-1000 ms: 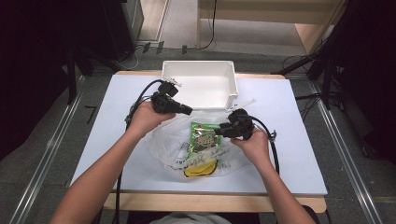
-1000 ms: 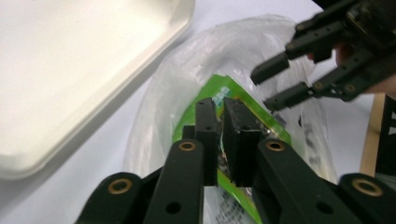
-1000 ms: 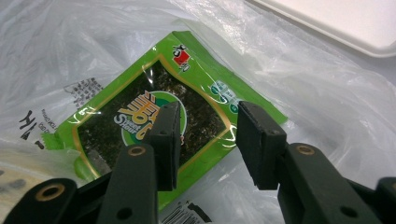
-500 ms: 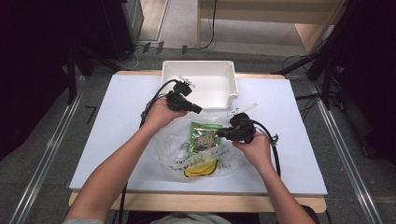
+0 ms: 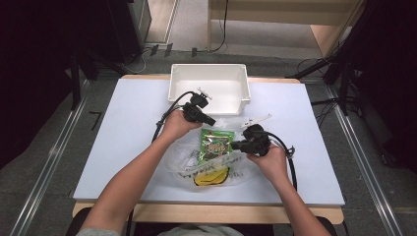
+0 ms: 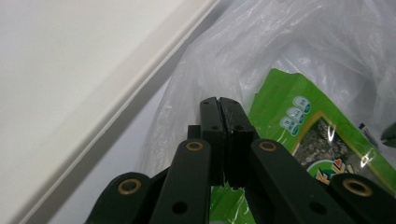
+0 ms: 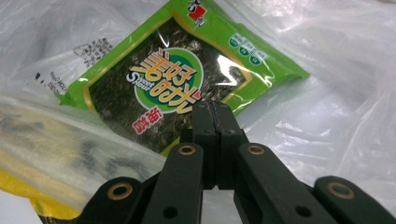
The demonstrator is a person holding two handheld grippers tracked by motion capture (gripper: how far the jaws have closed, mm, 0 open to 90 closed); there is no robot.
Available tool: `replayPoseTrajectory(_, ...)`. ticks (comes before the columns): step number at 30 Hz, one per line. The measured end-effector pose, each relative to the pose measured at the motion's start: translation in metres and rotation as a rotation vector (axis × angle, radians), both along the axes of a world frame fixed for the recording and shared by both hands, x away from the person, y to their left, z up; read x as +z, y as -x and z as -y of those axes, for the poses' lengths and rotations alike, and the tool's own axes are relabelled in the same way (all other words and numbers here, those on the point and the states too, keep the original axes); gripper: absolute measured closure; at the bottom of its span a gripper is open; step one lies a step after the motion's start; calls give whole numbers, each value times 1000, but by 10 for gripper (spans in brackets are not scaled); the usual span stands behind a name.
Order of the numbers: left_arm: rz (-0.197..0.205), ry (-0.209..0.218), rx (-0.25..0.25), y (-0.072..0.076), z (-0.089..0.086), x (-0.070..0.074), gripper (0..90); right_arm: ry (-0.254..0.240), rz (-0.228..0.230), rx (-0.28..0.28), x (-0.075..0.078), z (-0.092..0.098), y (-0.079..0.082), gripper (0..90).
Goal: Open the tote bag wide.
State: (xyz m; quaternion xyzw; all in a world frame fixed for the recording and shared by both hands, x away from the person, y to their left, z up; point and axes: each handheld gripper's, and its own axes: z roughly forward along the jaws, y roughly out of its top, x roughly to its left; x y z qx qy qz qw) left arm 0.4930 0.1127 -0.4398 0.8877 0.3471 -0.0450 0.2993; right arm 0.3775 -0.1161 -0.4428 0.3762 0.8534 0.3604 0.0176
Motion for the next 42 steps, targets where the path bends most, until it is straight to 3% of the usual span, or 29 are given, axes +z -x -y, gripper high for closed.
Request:
replayPoseTrajectory(6, -5, 10, 19, 1, 0, -10, 898, 8, -5, 14, -4, -1, 10, 900)
replayPoseTrajectory(14, -5, 12, 39, 1, -4, -16, 898, 11, -17, 17, -11, 8, 35, 900)
replayPoseTrajectory(20, 21, -16, 39, 3, -3, -15, 897, 21, -23, 12, -15, 13, 51, 900)
replayPoseTrajectory(32, 29, -16, 52, 5, -7, -15, 898, 58, -22, 17, -24, 21, 73, 900)
replayPoseTrajectory(42, 48, -26, 94, 4, -20, -14, 900, 42, -28, 11, -26, 34, 90, 900)
